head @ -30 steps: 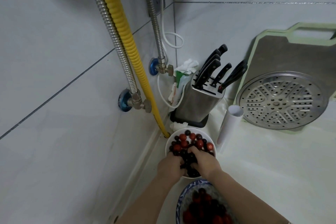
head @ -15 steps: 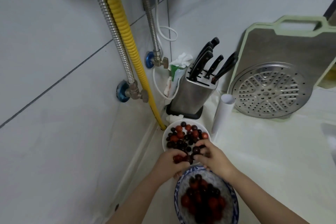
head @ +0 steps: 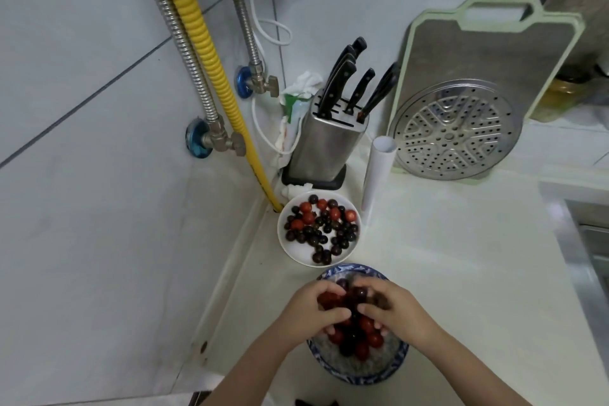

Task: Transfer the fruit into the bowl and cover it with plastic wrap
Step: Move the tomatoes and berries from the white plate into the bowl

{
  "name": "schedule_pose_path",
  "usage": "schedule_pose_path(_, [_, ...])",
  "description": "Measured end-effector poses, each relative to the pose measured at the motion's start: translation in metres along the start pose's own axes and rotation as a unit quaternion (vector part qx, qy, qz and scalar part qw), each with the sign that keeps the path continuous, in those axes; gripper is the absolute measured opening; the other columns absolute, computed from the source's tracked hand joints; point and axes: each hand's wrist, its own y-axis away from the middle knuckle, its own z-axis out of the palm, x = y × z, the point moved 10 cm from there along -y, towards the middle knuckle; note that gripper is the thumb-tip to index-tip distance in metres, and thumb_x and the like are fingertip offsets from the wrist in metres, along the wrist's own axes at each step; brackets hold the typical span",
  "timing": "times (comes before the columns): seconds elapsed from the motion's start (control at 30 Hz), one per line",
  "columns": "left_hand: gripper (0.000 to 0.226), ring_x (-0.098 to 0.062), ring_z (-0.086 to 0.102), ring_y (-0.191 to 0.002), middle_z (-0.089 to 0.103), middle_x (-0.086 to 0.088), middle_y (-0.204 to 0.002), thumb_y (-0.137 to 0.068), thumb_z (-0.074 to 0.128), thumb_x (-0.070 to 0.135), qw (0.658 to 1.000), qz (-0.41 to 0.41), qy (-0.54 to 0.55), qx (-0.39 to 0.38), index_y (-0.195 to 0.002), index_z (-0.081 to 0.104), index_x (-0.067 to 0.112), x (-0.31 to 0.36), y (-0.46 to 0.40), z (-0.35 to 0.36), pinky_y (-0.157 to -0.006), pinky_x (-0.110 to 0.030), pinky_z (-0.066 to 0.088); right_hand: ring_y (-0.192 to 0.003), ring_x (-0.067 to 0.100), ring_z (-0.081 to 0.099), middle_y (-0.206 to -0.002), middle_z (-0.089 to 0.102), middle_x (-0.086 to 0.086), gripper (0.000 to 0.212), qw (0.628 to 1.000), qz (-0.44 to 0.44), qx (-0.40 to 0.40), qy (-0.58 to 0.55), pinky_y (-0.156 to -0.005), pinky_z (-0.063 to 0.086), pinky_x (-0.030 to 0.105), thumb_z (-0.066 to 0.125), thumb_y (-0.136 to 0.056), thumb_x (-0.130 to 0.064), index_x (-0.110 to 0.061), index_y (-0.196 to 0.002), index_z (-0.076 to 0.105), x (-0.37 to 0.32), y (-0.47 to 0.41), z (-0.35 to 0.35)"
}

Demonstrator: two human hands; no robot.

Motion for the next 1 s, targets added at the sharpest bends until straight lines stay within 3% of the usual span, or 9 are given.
schedule_pose_path(0.13, [0.036, -0.012, 0.062, -0.054, 0.068, -0.007, -0.104, -0.082, 0.073, 0.018, 1.000, -0.002, 0.011, 0.004, -0.115, 0.060, 0.020, 0.000, 0.001, -0.006, -0.053, -0.024, 0.053, -0.051, 0.004, 0.060, -0.100, 0.059, 0.002, 0.031, 1.000, 0.005, 0.003, -0.011, -0.051, 0.053, 0.025, 0.063, -0.086, -0.009, -0.038, -0.097, 0.063, -0.005, -0.004, -0.006])
schedule_pose_path(0.27, [0.030, -0.005, 0.061, -0.060, 0.066, 0.004, -0.110, -0.083, 0.071, 0.021, 0.997, 0.024, -0.022, 0.069, -0.113, 0.064, 0.020, 0.011, -0.009, -0.034, -0.060, -0.019, 0.053, -0.043, 0.001, 0.055, -0.100, 0.064, -0.006, 0.024, 1.000, 0.009, 0.004, 0.003, -0.044, 0.047, 0.019, 0.062, -0.088, -0.016, -0.036, -0.100, 0.059, -0.015, -0.021, -0.014])
schedule_pose_path(0.33, [0.029, -0.008, 0.061, -0.065, 0.066, 0.006, -0.107, -0.084, 0.069, 0.022, 0.994, 0.022, -0.039, 0.104, -0.113, 0.064, 0.018, 0.016, -0.018, -0.051, -0.066, -0.025, 0.056, -0.046, 0.000, 0.053, -0.096, 0.065, -0.006, 0.022, 1.000, 0.007, 0.006, -0.004, -0.049, 0.045, 0.014, 0.062, -0.088, -0.014, -0.032, -0.100, 0.062, -0.022, -0.034, -0.017])
schedule_pose_path(0.43, [0.031, -0.013, 0.061, -0.084, 0.063, 0.005, -0.108, -0.085, 0.067, 0.023, 0.987, 0.014, -0.072, 0.142, -0.116, 0.063, 0.018, 0.025, -0.035, -0.072, -0.082, -0.033, 0.055, -0.066, 0.003, 0.055, -0.100, 0.060, -0.002, 0.026, 0.999, -0.017, 0.024, 0.035, -0.066, 0.042, 0.006, 0.063, -0.087, -0.012, -0.021, -0.112, 0.063, -0.039, -0.059, -0.025])
schedule_pose_path(0.57, [0.042, -0.015, 0.058, -0.108, 0.057, 0.008, -0.116, -0.086, 0.065, 0.022, 0.979, 0.020, -0.127, 0.161, -0.126, 0.056, 0.017, 0.038, -0.063, -0.084, -0.089, -0.031, 0.051, -0.102, 0.017, 0.057, -0.122, 0.052, 0.003, 0.049, 0.994, -0.018, 0.028, 0.104, -0.091, 0.042, 0.019, 0.064, -0.085, -0.011, -0.014, -0.132, 0.049, -0.052, -0.095, -0.028])
schedule_pose_path(0.7, [0.058, -0.018, 0.052, -0.121, 0.045, -0.003, -0.139, -0.083, 0.067, 0.024, 0.962, 0.001, -0.185, 0.203, -0.136, 0.044, 0.019, 0.042, -0.083, -0.094, -0.101, -0.031, 0.045, -0.122, 0.025, 0.050, -0.139, 0.040, 0.010, 0.063, 0.988, -0.009, 0.047, 0.146, -0.106, 0.039, 0.029, 0.064, -0.083, -0.010, -0.012, -0.139, 0.038, -0.052, -0.121, -0.031])
schedule_pose_path(0.77, [0.064, -0.022, 0.047, -0.127, 0.035, -0.006, -0.142, -0.084, 0.066, 0.024, 0.961, -0.027, -0.190, 0.200, -0.142, 0.037, 0.021, 0.037, -0.090, -0.096, -0.103, -0.031, 0.042, -0.124, 0.026, 0.049, -0.142, 0.037, 0.011, 0.063, 0.985, 0.005, 0.044, 0.166, -0.106, 0.037, 0.028, 0.063, -0.083, -0.011, -0.012, -0.140, 0.036, -0.050, -0.131, -0.029])
schedule_pose_path(0.87, [0.060, -0.024, 0.040, -0.131, 0.039, -0.005, -0.140, -0.084, 0.065, 0.025, 0.961, -0.050, -0.212, 0.173, -0.138, 0.041, 0.020, 0.029, -0.102, -0.095, -0.104, -0.034, 0.043, -0.121, 0.026, 0.052, -0.141, 0.037, 0.011, 0.060, 0.983, 0.035, 0.032, 0.180, -0.105, 0.038, 0.029, 0.059, -0.085, -0.014, -0.014, -0.140, 0.035, -0.039, -0.142, -0.029])
schedule_pose_path(1.0, [0.063, -0.024, 0.050, -0.122, 0.028, -0.006, -0.144, -0.082, 0.067, 0.029, 0.957, -0.094, -0.229, 0.151, -0.138, 0.038, 0.023, 0.015, -0.108, -0.096, -0.102, -0.035, 0.044, -0.113, 0.023, 0.056, -0.129, 0.052, 0.009, 0.048, 0.976, 0.042, 0.001, 0.213, -0.099, 0.043, 0.029, 0.062, -0.085, -0.028, -0.016, -0.129, 0.048, -0.026, -0.148, -0.023])
